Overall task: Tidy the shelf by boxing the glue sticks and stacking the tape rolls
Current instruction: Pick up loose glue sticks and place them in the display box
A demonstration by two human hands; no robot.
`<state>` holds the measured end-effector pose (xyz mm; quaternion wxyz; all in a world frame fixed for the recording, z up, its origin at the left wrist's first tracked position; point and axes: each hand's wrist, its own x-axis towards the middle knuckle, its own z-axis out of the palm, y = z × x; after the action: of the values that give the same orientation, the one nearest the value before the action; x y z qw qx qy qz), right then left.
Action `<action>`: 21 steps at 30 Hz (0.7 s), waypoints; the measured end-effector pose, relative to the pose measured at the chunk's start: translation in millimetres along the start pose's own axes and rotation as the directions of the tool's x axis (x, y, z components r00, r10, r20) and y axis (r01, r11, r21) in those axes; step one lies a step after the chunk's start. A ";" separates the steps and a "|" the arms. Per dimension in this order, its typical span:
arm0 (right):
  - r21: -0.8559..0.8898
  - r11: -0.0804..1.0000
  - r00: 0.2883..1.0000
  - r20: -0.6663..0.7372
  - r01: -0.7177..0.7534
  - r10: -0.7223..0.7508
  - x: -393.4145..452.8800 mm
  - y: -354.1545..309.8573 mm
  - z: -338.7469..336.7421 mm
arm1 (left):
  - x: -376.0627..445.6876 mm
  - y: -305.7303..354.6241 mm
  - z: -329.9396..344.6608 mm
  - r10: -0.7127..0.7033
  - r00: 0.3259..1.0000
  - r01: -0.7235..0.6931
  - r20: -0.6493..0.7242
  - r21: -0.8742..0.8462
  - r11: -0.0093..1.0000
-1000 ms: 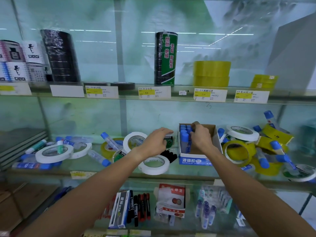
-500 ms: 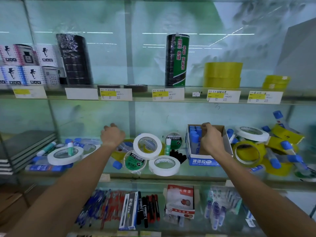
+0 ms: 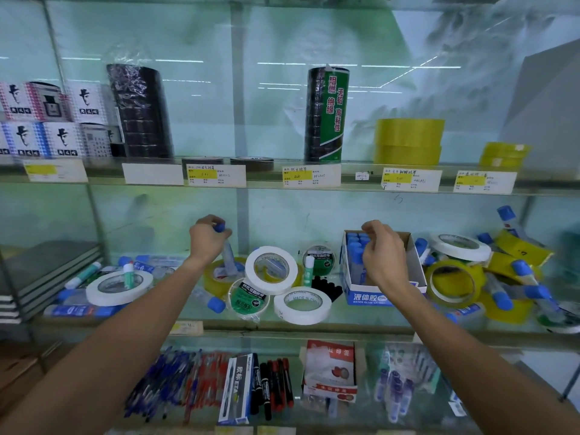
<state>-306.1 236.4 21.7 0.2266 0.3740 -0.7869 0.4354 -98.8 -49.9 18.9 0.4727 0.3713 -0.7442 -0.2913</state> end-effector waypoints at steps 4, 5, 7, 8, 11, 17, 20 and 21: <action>0.088 0.994 0.997 0.014 0.071 -0.073 -8.4 -18.9 3.9 | -11.2 27.9 -5.1 0.181 0.983 -0.182 -0.020 -0.118 0.976; 0.109 0.991 0.996 0.024 0.081 -0.084 -10.9 -23.6 6.2 | -15.5 33.4 -5.8 0.215 0.976 -0.215 -0.017 -0.152 0.965; 0.157 0.983 0.993 0.063 0.093 -0.104 -16.1 -33.9 11.0 | -25.1 42.4 -6.1 0.269 0.963 -0.264 0.000 -0.201 0.943; 0.180 0.979 0.989 0.089 0.098 -0.115 -18.3 -39.4 13.5 | -29.7 46.4 -5.8 0.289 0.957 -0.280 0.009 -0.223 0.934; 0.229 0.970 0.975 0.186 0.080 -0.125 -22.4 -54.3 22.1 | -39.8 59.8 -3.2 0.327 0.944 -0.299 0.043 -0.308 0.903; 0.359 0.930 0.919 0.388 -0.077 -0.074 -25.1 -72.7 33.3 | -49.5 87.0 4.2 0.339 0.923 -0.221 0.179 -0.475 0.852; 0.448 0.857 0.870 0.494 -0.256 0.001 -25.8 -74.5 35.3 | -57.9 99.4 11.5 0.330 0.907 -0.142 0.260 -0.548 0.824; 0.475 0.825 0.853 0.522 -0.307 0.017 -27.1 -74.1 35.4 | -61.3 101.5 14.4 0.333 0.898 -0.129 0.286 -0.552 0.823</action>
<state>-232.2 191.4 23.0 -0.1373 0.4507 -0.6920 0.5469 -123.2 58.3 63.2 0.4386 0.0730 -0.7528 -0.4853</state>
